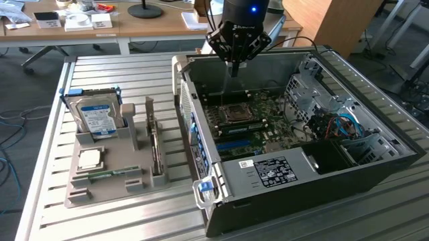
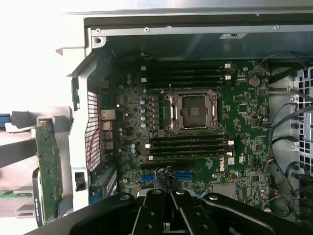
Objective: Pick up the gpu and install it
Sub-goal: 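Reach for the gpu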
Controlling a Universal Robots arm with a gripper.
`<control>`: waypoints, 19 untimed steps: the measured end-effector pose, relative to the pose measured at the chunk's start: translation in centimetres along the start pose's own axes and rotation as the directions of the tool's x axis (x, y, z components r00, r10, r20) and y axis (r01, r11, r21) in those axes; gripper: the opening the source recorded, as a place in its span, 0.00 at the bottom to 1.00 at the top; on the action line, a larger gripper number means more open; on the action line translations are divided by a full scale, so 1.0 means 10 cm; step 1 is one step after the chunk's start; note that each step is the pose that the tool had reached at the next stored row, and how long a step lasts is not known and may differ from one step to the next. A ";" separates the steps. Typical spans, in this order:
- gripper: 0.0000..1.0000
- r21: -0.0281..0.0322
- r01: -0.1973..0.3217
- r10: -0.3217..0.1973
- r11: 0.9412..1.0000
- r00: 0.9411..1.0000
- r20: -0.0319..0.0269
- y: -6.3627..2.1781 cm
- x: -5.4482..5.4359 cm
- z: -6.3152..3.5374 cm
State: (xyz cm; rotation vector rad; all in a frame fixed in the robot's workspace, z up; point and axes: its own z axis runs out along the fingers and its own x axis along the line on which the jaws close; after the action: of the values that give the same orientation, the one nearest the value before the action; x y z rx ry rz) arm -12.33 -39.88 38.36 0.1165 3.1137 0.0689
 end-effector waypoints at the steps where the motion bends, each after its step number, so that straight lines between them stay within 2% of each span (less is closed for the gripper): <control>1: 0.11 0.000 0.000 0.000 1.000 1.000 0.000 -0.001 0.01 0.000; 9: 0.11 0.000 0.000 0.000 1.000 1.000 0.000 -0.003 0.04 -0.001; 19: 0.11 0.000 0.000 0.000 1.000 1.000 0.000 -0.010 0.14 -0.003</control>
State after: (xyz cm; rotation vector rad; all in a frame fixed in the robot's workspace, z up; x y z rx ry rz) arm -13.70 -39.88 38.35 0.1165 3.1132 0.0689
